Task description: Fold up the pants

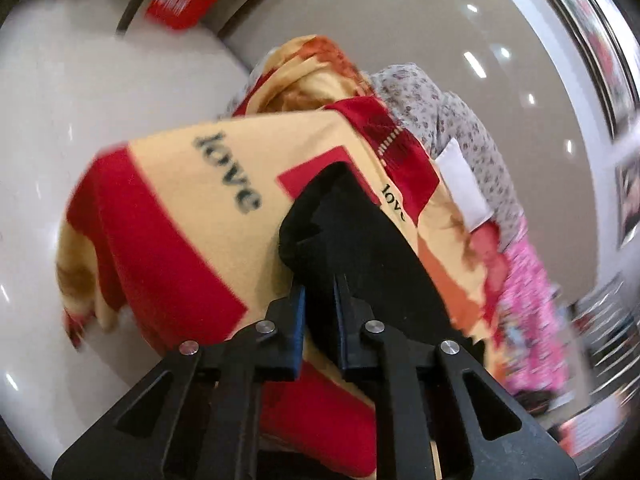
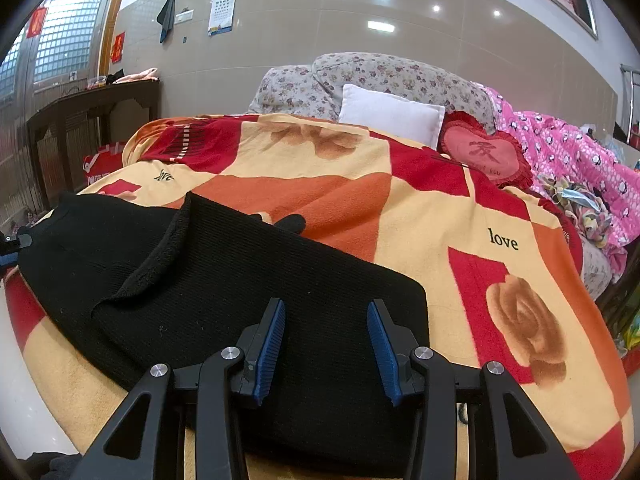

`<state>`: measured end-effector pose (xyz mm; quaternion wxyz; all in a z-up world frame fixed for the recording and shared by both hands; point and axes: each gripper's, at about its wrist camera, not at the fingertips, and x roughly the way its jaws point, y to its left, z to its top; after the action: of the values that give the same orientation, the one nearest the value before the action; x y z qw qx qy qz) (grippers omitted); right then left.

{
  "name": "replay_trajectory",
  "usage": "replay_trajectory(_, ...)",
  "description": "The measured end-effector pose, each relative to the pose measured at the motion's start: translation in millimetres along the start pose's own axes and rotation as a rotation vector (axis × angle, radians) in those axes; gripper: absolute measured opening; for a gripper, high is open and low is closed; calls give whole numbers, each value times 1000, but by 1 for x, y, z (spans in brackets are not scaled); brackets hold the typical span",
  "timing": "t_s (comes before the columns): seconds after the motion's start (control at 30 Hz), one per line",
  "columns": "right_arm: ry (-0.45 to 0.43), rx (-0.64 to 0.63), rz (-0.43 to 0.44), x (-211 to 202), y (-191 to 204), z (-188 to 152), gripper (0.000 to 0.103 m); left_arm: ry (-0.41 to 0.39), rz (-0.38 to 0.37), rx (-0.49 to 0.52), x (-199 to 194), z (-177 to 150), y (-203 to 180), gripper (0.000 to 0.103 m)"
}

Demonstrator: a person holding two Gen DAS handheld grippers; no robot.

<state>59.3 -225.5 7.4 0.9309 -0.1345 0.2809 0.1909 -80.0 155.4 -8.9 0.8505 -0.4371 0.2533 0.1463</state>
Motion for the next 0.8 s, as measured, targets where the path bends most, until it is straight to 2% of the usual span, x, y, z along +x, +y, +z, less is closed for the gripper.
replay_trajectory(0.1,1,10,12,-1,-2,1,41,-118,64,230,-10,-10,-32,11)
replay_trajectory(0.17,4,50,32,-5,-8,6,41,-221,90,430,-21,-25,-60,11)
replay_trajectory(0.23,-31,149,115,-19,-20,21,41,-337,90,665,-32,-53,-92,11)
replay_trajectory(0.3,-83,247,261,-36,-30,39,41,-385,65,808,-35,-76,-110,11)
replay_trajectory(0.37,-94,347,505,-45,-33,62,41,-409,34,951,-34,-102,-127,11)
replay_trajectory(0.43,-73,388,709,-44,-29,76,43,-412,3,1074,-34,-127,-137,11)
replay_trajectory(0.47,-56,399,823,-41,-24,81,44,-427,-2,1127,-35,-137,-140,11)
replay_trajectory(0.53,-15,413,945,-33,-15,84,45,-435,-29,1213,-39,-154,-144,11)
replay_trajectory(0.73,12,415,1048,-21,4,79,46,-430,-85,1360,-43,-181,-150,11)
replay_trajectory(0.8,7,377,1044,-25,10,81,46,-417,-96,1380,-40,-184,-152,11)
